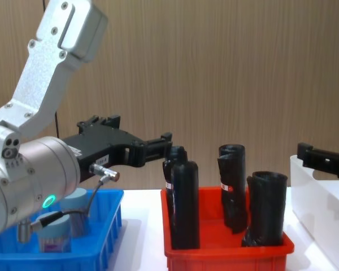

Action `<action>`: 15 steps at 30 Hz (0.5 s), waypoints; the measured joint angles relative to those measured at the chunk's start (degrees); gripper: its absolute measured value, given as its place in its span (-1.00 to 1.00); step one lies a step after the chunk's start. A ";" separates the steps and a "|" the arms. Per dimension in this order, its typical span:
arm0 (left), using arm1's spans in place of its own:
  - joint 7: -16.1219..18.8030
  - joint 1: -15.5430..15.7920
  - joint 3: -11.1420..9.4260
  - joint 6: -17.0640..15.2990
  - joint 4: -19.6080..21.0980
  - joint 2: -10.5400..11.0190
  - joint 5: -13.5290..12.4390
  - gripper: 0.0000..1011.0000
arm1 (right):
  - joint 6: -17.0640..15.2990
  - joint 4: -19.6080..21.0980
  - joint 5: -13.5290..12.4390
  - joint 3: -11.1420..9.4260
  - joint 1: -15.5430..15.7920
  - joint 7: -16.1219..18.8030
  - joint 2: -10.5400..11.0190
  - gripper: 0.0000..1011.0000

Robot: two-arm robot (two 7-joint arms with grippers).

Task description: Pick the cotton swabs from the blue box and place them into the white box.

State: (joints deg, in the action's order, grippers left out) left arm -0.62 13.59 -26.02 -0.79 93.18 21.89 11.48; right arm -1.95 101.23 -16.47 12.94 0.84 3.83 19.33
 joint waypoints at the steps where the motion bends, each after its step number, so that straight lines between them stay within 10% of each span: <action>1: 0.00 0.00 0.00 0.00 0.00 0.00 0.00 0.99 | 0.00 0.00 0.00 0.00 0.00 0.00 0.00 0.98; 15: 0.00 0.00 0.00 0.00 0.00 0.00 0.00 0.99 | 0.00 0.00 0.00 0.00 0.00 0.00 0.00 0.98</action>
State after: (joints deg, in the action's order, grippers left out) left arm -0.62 13.59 -26.02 -0.80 93.18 21.90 11.48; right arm -1.95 101.23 -16.47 12.94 0.84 3.83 19.33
